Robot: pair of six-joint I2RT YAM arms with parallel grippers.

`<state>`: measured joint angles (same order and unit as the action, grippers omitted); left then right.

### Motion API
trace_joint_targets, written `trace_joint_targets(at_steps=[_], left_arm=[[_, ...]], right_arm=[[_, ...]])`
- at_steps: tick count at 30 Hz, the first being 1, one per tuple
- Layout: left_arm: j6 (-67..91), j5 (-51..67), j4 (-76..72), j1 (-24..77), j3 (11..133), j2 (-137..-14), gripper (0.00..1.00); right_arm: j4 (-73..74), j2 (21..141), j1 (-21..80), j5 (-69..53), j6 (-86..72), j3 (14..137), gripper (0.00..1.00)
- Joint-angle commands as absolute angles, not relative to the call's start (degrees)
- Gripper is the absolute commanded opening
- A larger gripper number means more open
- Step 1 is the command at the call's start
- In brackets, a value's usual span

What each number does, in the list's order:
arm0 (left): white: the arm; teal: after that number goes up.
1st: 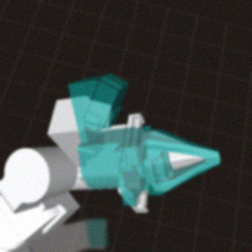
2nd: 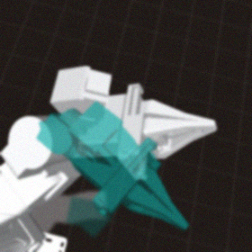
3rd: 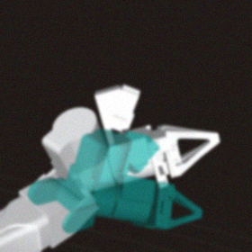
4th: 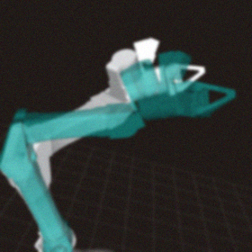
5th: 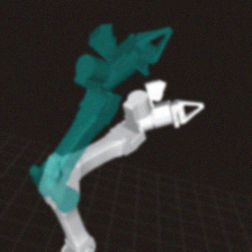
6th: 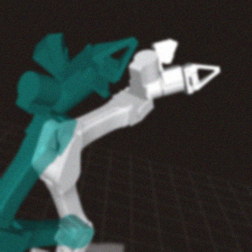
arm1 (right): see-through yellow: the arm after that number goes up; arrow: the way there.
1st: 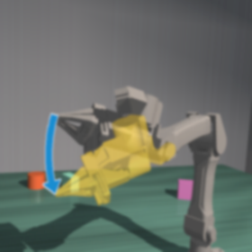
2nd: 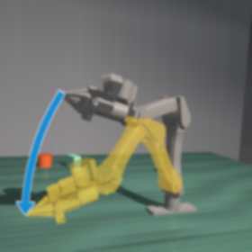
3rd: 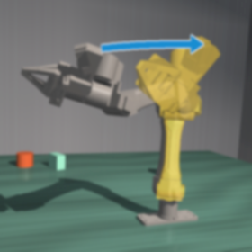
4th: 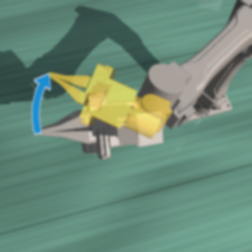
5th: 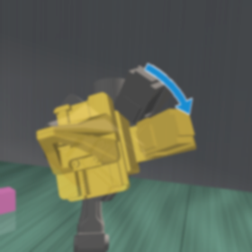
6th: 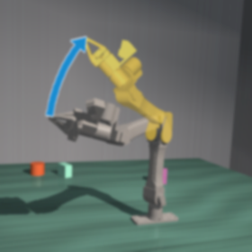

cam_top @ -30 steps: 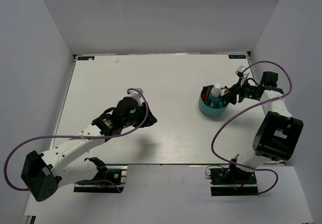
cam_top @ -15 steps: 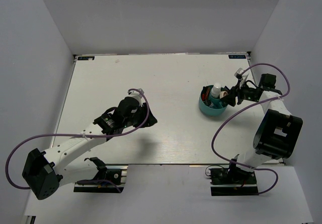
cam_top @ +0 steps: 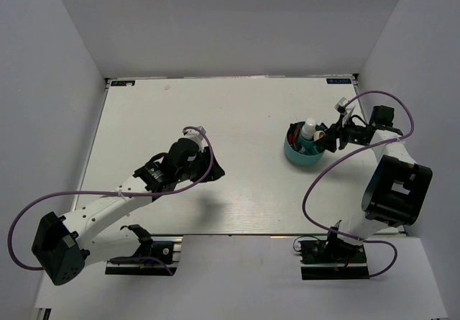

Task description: Organize the makeup

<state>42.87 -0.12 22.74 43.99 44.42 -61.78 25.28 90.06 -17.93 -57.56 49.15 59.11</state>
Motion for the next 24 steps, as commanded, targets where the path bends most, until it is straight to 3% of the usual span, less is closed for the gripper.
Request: trace_joint_targets(at_steps=[1, 13, 24], left_arm=[[42.45, -0.35, 23.29, 44.12, 46.41, -61.44, 0.56], [42.45, -0.26, 23.2, 44.12, 46.23, -61.35, 0.56], [42.54, -0.35, 23.12, 44.12, 46.14, -61.17, 0.56]], right_arm=[[24.34, 90.53, -18.02, -58.45, 49.92, 59.15, 0.39], [26.1, 90.0, -18.11, -58.36, 51.59, 59.59, 0.61], [27.16, 89.83, -18.11, -58.53, 52.29, 59.94, 0.72]])
